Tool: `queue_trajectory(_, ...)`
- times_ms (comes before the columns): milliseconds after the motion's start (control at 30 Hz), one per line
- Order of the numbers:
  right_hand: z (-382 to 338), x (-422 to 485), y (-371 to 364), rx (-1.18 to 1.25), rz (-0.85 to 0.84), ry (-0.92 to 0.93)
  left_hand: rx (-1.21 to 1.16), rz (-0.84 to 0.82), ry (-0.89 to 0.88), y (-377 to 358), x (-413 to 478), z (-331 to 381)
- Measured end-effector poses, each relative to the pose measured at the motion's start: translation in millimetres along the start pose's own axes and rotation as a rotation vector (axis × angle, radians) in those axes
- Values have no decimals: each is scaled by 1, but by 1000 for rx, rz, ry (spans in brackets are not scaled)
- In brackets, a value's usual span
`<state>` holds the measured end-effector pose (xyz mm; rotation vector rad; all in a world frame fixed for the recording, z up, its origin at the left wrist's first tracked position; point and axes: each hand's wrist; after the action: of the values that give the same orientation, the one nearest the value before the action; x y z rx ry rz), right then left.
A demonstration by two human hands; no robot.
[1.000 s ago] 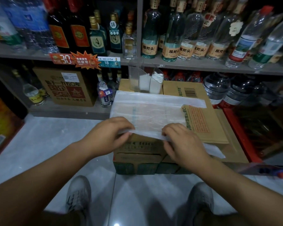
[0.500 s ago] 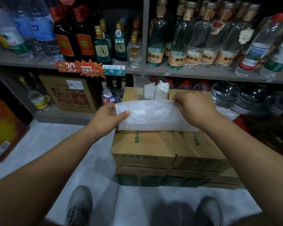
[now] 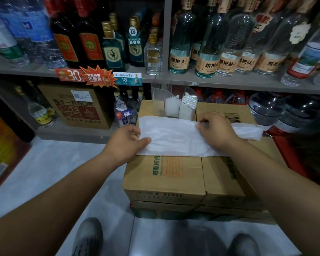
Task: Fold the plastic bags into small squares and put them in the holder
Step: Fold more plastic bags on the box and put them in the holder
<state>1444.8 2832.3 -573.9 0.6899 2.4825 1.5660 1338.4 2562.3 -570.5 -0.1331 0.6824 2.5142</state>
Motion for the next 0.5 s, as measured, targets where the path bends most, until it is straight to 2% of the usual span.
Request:
queue_trajectory(133,-1,-12,3,90,-52,-13,127,26,16,4,-4,-7)
queue_trajectory(367,-5,-42,0,198,-130,17,699,-36,-6,12,-38,-3)
queue_trajectory(400,-6,-45,0,196,-134,31,804,21,-72,10,-42,-2)
queue_trajectory(467,-9,-48,-1,172,-132,53,925,122,-336,3,-44,1)
queue_trajectory(500,-10,-49,-1,134,-121,52,938,78,-464,-2,-42,3)
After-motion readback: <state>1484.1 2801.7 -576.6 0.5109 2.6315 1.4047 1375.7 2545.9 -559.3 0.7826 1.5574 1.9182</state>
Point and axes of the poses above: each hand's wrist, its own x-axis towards the middle knuckle, its own y-axis out of the back of the hand, z = x × y, and after that the axes turned 1 degree about x, right-handed
